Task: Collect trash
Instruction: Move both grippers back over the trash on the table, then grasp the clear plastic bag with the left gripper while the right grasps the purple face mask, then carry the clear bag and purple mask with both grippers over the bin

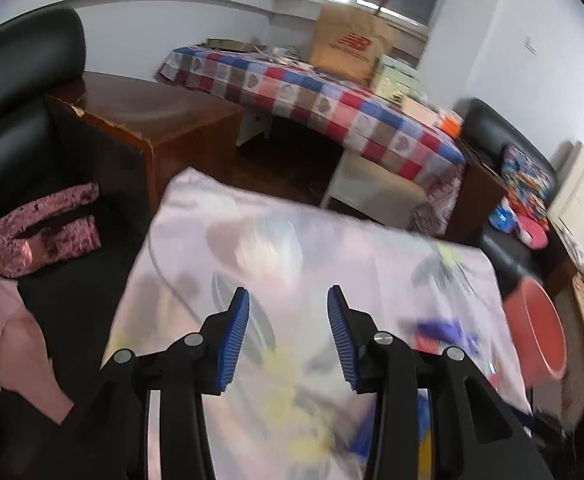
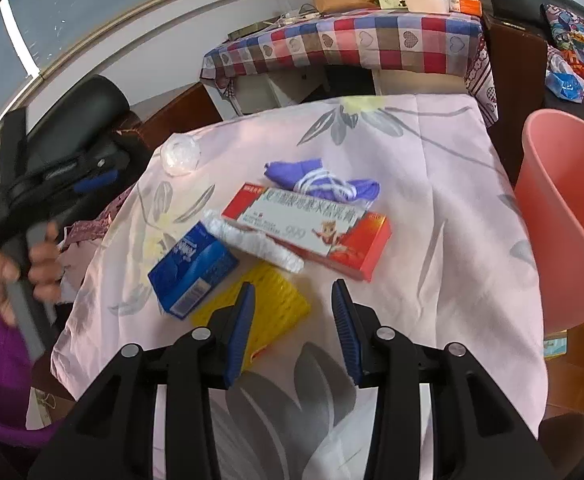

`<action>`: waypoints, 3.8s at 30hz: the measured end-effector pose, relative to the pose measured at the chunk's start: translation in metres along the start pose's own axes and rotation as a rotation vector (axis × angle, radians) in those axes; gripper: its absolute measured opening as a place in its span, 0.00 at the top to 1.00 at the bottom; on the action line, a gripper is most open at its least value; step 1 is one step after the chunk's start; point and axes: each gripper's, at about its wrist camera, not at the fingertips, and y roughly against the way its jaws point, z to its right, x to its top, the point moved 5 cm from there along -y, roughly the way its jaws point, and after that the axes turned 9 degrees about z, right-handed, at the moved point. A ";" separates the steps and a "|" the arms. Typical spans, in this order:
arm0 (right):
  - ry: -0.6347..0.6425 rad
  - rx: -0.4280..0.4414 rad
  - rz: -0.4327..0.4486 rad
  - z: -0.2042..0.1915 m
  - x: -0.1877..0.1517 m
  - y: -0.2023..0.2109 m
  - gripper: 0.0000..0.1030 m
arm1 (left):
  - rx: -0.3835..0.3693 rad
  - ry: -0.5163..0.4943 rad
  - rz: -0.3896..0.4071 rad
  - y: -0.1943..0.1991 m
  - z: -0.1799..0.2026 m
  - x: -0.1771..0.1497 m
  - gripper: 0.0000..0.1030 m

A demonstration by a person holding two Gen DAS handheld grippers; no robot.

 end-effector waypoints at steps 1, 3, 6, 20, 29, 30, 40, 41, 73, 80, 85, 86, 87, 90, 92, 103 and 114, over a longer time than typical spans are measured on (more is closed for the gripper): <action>0.002 0.001 0.004 0.000 0.004 0.000 0.61 | 0.011 0.004 -0.001 -0.007 -0.002 0.005 0.61; 0.012 -0.002 0.011 0.001 0.011 -0.001 0.61 | 0.021 0.030 -0.007 -0.025 -0.007 0.016 0.61; 0.026 -0.003 0.020 0.000 0.024 -0.004 0.61 | 0.047 0.053 -0.018 -0.051 -0.013 0.026 0.61; 0.094 0.003 -0.028 -0.009 0.070 -0.059 0.61 | 0.031 0.041 -0.073 -0.101 -0.016 0.018 0.61; 0.138 -0.025 -0.130 -0.007 0.076 -0.098 0.49 | 0.002 -0.021 -0.070 -0.101 -0.007 0.013 0.78; 0.140 -0.035 -0.138 -0.004 0.076 -0.100 0.49 | 0.004 -0.027 -0.068 -0.102 -0.007 0.014 0.78; 0.172 -0.017 -0.136 -0.002 0.071 -0.099 0.61 | 0.017 -0.018 -0.078 -0.104 -0.007 0.015 0.70; 0.175 -0.014 -0.136 -0.002 0.071 -0.099 0.63 | 0.012 -0.023 -0.079 -0.104 -0.006 0.015 0.70; 0.268 0.083 -0.230 -0.003 0.068 -0.119 0.67 | -0.105 0.011 -0.009 -0.018 0.004 -0.004 0.92; 0.260 0.022 -0.155 0.009 0.062 -0.091 0.77 | -0.138 -0.002 -0.005 -0.014 0.024 0.001 0.92; 0.168 -0.008 -0.072 0.024 0.065 -0.061 0.77 | -0.189 -0.023 -0.008 -0.007 0.055 -0.001 0.92; 0.153 -0.014 -0.057 0.027 0.065 -0.055 0.77 | -0.199 -0.026 -0.009 -0.005 0.062 -0.002 0.92; 0.135 -0.022 -0.039 0.030 0.065 -0.050 0.77 | -0.218 -0.035 -0.010 -0.004 0.074 -0.003 0.92; 0.077 -0.038 0.013 0.041 0.067 -0.029 0.77 | -0.262 -0.056 -0.011 0.001 0.104 -0.007 0.92; 0.045 -0.068 0.049 0.051 0.068 -0.014 0.77 | -0.290 -0.070 -0.015 0.003 0.123 -0.009 0.92; -0.139 -0.287 0.225 0.139 0.074 0.065 0.77 | -0.468 -0.189 -0.029 0.017 0.261 -0.029 0.92; -0.227 -0.414 0.256 0.213 0.061 0.098 0.77 | -0.581 -0.306 -0.105 0.006 0.380 -0.070 0.92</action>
